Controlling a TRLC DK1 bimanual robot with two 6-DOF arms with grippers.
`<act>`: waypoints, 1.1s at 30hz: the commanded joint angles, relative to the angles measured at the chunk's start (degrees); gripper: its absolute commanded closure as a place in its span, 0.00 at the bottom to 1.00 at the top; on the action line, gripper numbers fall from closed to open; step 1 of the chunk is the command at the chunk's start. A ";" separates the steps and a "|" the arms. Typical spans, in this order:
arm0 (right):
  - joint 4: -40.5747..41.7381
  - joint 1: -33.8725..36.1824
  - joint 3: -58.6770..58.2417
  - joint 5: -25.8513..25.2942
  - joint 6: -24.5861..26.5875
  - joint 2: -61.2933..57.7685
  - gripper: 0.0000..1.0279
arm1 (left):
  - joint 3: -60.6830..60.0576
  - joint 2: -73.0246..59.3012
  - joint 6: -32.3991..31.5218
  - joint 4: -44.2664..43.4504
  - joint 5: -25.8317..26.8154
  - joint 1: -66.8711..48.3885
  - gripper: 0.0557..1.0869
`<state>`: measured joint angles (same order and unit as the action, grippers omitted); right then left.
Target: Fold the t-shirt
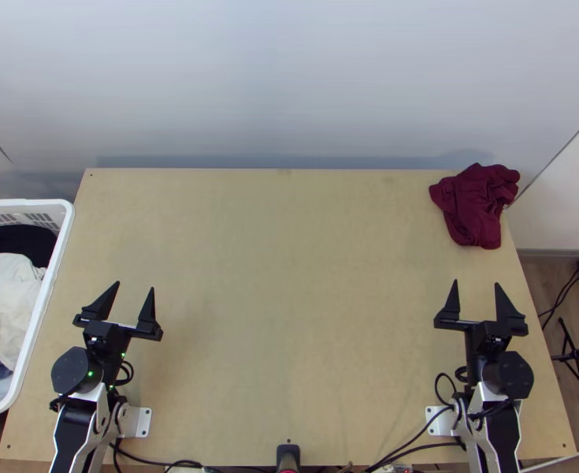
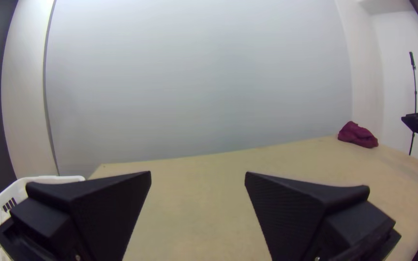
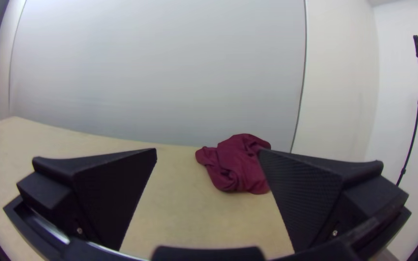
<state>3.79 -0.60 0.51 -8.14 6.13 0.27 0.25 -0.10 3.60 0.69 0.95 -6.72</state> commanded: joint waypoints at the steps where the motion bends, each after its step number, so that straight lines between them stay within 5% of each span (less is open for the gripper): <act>1: 1.74 0.69 -0.16 -0.12 -4.20 -0.01 0.05 | -0.08 0.01 1.33 -0.86 -1.48 0.22 0.10; 6: 10.36 0.69 1.77 0.14 -4.02 -0.89 0.05 | 4.58 -3.59 1.33 -2.36 -5.52 6.37 0.10; 13: 8.16 -2.12 12.67 0.23 -0.33 -10.82 0.05 | 19.61 -21.08 -2.19 -0.42 -3.06 15.95 0.04; 18: -1.95 -2.56 26.82 0.14 -1.82 -21.37 0.05 | 31.13 -26.44 -5.18 9.42 -3.15 13.75 0.06; 25: -9.33 -5.46 42.99 -0.12 3.71 -31.91 0.07 | 48.62 -40.24 -9.31 19.26 -4.03 13.14 0.05; 33: -19.17 -5.29 60.13 -0.03 -2.70 -49.84 0.04 | 58.11 -51.93 -9.48 22.69 -3.50 11.12 0.06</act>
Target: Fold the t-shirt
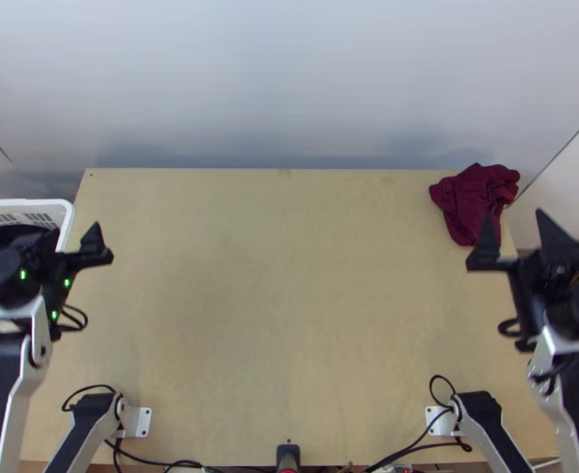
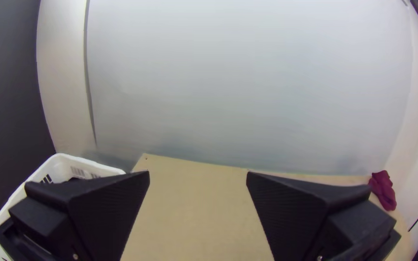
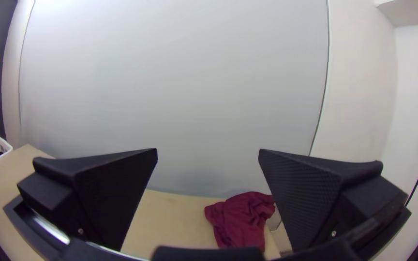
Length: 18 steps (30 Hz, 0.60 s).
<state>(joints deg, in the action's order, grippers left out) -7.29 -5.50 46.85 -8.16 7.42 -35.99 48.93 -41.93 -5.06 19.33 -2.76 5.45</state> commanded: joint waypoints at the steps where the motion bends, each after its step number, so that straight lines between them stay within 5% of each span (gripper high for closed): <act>1: -8.79 -0.57 14.94 -0.01 -4.08 -15.69 0.04 | 10.58 -11.42 -0.92 4.05 0.22 -0.97 0.06; 9: -16.88 -1.36 25.48 -0.01 -14.89 -27.21 0.04 | 18.75 -22.14 -2.50 11.96 -3.12 -1.15 0.05; 18: -25.41 -3.29 34.62 0.43 -12.08 -38.46 0.04 | 27.45 -30.93 -1.36 14.42 -4.27 -1.23 0.05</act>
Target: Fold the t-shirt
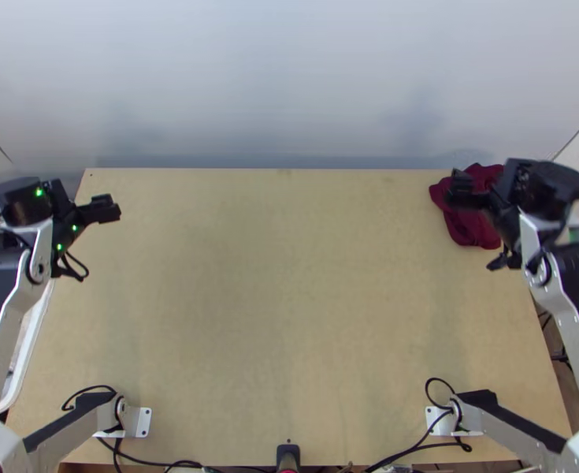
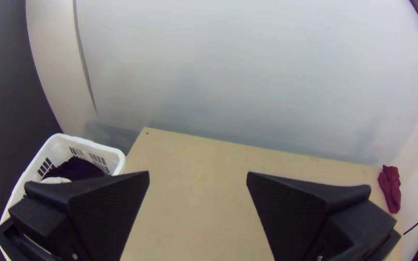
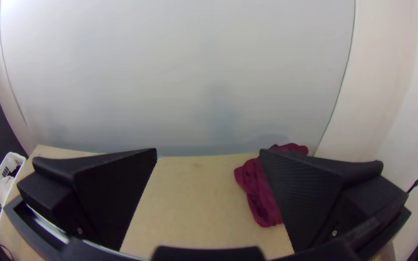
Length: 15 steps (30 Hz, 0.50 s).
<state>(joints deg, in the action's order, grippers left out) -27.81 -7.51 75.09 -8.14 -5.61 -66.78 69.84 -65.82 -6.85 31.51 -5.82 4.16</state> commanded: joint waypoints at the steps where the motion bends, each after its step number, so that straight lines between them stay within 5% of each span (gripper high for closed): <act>1: -5.06 -1.46 6.47 0.32 1.39 -8.19 0.04 | 7.41 -8.01 0.44 2.33 -1.21 0.23 0.05; 15: -6.29 -6.99 5.86 1.02 2.00 -7.92 0.04 | 8.64 -10.82 5.01 3.83 -3.14 9.20 0.05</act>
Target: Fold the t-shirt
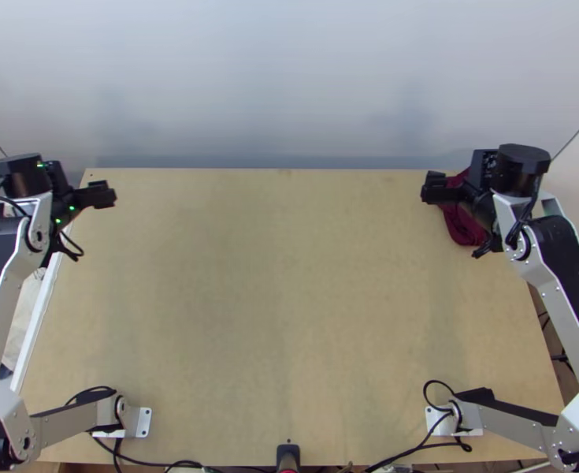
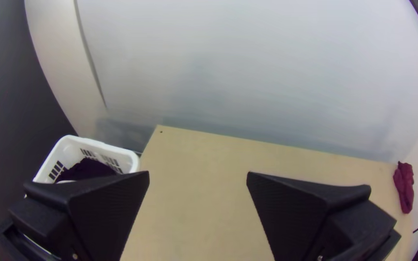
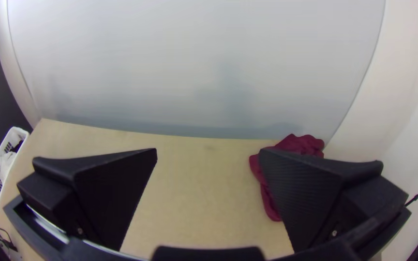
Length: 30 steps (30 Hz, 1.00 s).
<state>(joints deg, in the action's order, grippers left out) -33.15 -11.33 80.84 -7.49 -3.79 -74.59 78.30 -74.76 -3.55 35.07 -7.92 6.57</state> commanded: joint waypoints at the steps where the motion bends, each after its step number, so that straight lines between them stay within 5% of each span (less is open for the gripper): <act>1: -1.39 -3.96 0.20 0.54 0.19 -0.12 0.04 | -0.17 -2.49 1.88 0.26 -1.13 9.16 0.05; 15: -3.59 -10.02 -0.77 0.54 0.10 -3.11 0.05 | -1.13 -13.04 12.69 -3.60 -1.04 39.66 0.05; 30: -3.50 -12.31 -5.60 0.54 -0.43 -1.17 0.05 | 11.26 -30.44 18.41 -12.13 -1.13 46.25 0.05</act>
<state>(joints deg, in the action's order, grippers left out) -36.58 -23.05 77.89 -6.87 -4.08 -77.30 82.65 -97.14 13.85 24.38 -9.06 50.15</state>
